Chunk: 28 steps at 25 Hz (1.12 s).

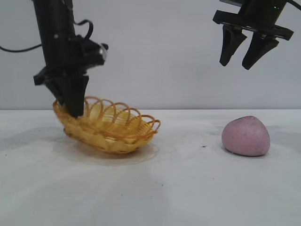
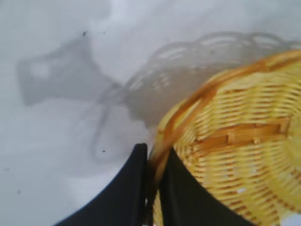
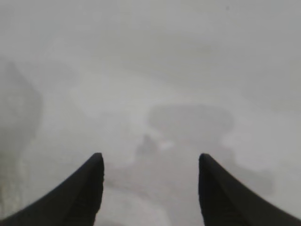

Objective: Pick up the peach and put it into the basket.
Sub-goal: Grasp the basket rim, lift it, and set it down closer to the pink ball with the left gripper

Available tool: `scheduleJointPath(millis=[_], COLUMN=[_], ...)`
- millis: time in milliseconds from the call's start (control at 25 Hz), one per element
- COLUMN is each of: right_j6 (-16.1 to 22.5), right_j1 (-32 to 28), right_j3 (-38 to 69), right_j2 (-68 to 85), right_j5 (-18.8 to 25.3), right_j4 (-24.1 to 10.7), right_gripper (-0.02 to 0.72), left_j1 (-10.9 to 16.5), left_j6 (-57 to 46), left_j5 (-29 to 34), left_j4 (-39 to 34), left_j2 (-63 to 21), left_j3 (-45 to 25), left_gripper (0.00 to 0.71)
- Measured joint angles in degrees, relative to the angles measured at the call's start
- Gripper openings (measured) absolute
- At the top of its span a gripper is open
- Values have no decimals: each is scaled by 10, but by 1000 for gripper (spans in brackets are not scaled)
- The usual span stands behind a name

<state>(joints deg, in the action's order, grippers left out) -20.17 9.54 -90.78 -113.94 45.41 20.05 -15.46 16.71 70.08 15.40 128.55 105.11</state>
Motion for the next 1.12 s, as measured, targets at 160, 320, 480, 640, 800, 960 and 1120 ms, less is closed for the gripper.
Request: scheduleJointPath(millis=[160, 320, 480, 640, 800, 960, 1120], right_j6=[0, 0, 0, 0, -1, -1, -1], right_j1=[0, 0, 0, 0, 0, 0, 0], right_j3=[0, 0, 0, 0, 0, 0, 0], right_j2=[0, 0, 0, 0, 0, 0, 0], right_j5=[0, 0, 0, 0, 0, 0, 0], right_j4=[0, 0, 0, 0, 0, 0, 0], right_gripper=[424, 424, 424, 424, 424, 424, 424], left_j1=[3, 4, 4, 4, 4, 4, 1], left_j6=[-54, -65, -66, -66, -66, -63, -63], left_j5=[-1, -1, -10, -74, -149, -184, -193], left_j4=[13, 69, 136, 198, 269, 288, 288], left_j2=[-39, -74, -95, -107, -108, -106, -88], left_j3=[-8, -42, -112, -195, -257, -269, -269], left_gripper=[0, 0, 0, 0, 0, 0, 0])
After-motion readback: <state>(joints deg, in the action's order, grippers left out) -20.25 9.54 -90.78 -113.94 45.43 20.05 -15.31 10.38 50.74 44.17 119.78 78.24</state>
